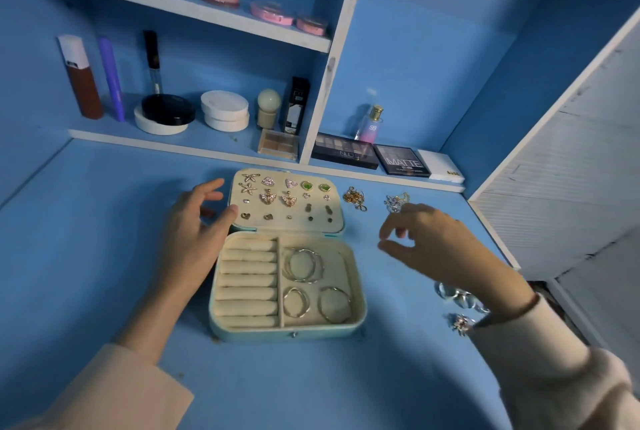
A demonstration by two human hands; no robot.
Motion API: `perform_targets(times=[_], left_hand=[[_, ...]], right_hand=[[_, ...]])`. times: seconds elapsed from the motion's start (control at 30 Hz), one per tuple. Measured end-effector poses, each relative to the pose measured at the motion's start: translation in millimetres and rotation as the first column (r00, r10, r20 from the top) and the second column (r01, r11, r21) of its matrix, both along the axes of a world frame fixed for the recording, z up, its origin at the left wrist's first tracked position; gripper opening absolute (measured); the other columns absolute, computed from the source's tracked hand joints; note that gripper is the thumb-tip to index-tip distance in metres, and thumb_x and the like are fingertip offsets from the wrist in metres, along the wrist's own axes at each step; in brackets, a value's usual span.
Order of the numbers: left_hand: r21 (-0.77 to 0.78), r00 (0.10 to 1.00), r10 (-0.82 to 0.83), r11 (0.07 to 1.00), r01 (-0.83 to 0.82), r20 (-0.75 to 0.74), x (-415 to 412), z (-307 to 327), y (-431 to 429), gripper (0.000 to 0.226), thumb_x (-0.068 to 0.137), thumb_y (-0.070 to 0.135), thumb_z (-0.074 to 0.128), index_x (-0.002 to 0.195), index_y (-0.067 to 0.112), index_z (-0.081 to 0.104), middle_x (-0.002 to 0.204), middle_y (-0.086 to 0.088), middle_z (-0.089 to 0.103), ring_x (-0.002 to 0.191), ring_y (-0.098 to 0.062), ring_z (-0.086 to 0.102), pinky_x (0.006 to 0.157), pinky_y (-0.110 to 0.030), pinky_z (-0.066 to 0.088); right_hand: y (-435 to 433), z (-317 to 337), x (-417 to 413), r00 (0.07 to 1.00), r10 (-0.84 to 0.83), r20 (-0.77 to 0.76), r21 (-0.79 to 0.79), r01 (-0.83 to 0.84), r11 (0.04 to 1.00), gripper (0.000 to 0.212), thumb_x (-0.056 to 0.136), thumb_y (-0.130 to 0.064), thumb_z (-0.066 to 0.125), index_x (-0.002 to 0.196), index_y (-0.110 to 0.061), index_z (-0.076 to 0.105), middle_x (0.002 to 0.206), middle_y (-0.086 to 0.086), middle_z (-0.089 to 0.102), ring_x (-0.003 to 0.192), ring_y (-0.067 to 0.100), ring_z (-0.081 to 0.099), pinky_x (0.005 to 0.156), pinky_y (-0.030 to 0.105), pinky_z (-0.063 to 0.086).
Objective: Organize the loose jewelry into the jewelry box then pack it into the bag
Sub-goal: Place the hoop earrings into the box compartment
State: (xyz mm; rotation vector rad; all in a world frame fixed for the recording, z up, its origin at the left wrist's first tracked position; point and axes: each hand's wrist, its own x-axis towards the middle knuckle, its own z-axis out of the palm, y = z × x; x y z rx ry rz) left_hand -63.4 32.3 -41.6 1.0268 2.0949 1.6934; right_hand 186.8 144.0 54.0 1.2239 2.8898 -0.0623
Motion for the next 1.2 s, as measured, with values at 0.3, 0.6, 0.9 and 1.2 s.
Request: perform_targets(times=[0.3,0.6,0.9,1.2], left_hand=[[0.001,1.000,0.002,1.000,-0.002,-0.002,-1.9,-4.2,3.2,0.039,0.086,0.011,0.065,0.125,0.018,0.057,0.112,0.002,0.057,0.096,-0.016,0.053,0.076,-0.028,0.036],[0.009,1.000,0.003,1.000,-0.003,0.005,-0.4,-2.7,3.8,0.039,0.086,0.010,0.064,0.124,0.017,0.058,0.113,-0.002,0.059,0.099,-0.017,0.053,0.082,-0.028,0.035],[0.011,1.000,0.002,1.000,-0.002,0.019,0.8,-2.0,3.0,0.039,0.087,0.012,0.064,0.124,0.020,0.058,0.113,0.001,0.059,0.100,-0.018,0.053,0.083,-0.029,0.036],[0.086,0.903,-0.102,0.985,0.150,-0.417,8.6,8.1,-6.7,0.029,0.084,0.034,0.051,0.102,0.021,0.069,0.106,0.007,0.060,0.102,-0.020,0.048,0.092,-0.022,0.033]], right_hand=[[71.5,-5.5,73.6,0.906,-0.320,0.277,-0.197,0.379,0.904,0.039,0.083,-0.046,0.064,0.115,-0.027,0.054,0.106,0.001,0.056,0.088,0.015,0.051,0.074,0.027,0.037],[78.8,-21.4,90.0,0.876,-0.380,0.298,-0.311,0.465,0.829,0.042,0.079,-0.035,0.072,0.112,-0.023,0.049,0.083,0.001,0.061,0.060,0.011,0.054,0.054,0.021,0.044],[60.4,-25.1,71.9,0.966,-0.257,-0.026,-0.168,0.249,0.954,0.025,0.078,-0.032,0.070,0.097,-0.030,0.053,0.095,0.001,0.055,0.073,0.006,0.053,0.061,0.017,0.038],[-45.7,-5.2,-10.6,0.924,0.308,-0.227,-0.201,-0.354,0.913,0.040,0.082,-0.033,0.069,0.120,-0.026,0.061,0.105,-0.009,0.056,0.093,0.002,0.047,0.085,0.019,0.042]])
